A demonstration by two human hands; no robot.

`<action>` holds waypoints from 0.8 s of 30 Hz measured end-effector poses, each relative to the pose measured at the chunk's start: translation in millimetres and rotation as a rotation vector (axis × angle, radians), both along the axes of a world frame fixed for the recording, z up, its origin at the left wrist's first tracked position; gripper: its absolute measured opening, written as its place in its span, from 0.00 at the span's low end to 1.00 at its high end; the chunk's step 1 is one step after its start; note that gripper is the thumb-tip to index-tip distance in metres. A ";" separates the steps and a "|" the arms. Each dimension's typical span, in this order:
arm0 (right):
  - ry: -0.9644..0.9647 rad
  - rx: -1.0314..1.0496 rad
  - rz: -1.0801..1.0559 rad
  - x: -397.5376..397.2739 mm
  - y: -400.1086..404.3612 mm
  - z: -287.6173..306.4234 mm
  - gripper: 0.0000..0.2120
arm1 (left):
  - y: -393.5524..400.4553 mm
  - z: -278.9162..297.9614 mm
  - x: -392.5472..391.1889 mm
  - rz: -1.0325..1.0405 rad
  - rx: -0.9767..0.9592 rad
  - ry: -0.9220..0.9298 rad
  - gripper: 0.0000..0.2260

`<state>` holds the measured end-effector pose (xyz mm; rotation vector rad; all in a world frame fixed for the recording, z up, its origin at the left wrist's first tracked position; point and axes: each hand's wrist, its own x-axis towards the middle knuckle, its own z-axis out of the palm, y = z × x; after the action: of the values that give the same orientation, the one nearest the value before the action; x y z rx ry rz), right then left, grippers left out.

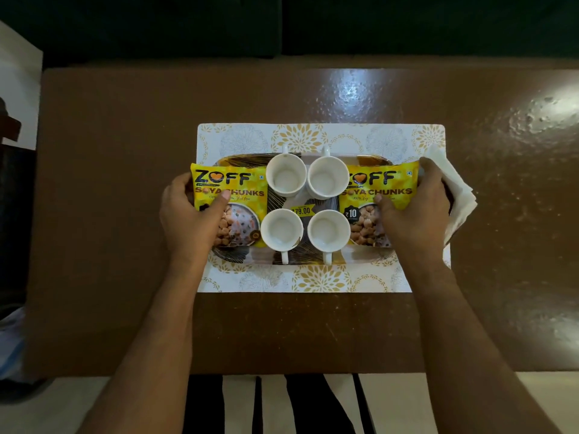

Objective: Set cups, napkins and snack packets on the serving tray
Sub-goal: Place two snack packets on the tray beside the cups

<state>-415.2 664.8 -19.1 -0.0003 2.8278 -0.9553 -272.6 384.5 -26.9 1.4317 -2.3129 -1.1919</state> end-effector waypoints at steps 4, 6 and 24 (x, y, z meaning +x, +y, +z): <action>0.083 0.141 0.036 7.5 -5.7 -1.1 0.30 | 6.9 1.3 -1.4 0.011 -0.072 0.030 0.30; 0.121 0.168 0.021 9.6 -7.3 -0.7 0.28 | 13.0 6.5 -1.8 0.019 -0.134 0.065 0.30; 0.232 0.046 0.235 100.3 -41.4 0.0 0.32 | 119.8 14.5 15.6 -0.376 -0.148 0.081 0.28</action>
<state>-314.9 623.4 -19.0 -0.4555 2.9671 -0.8883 -257.0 504.3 -12.5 0.9093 -2.6238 -1.1089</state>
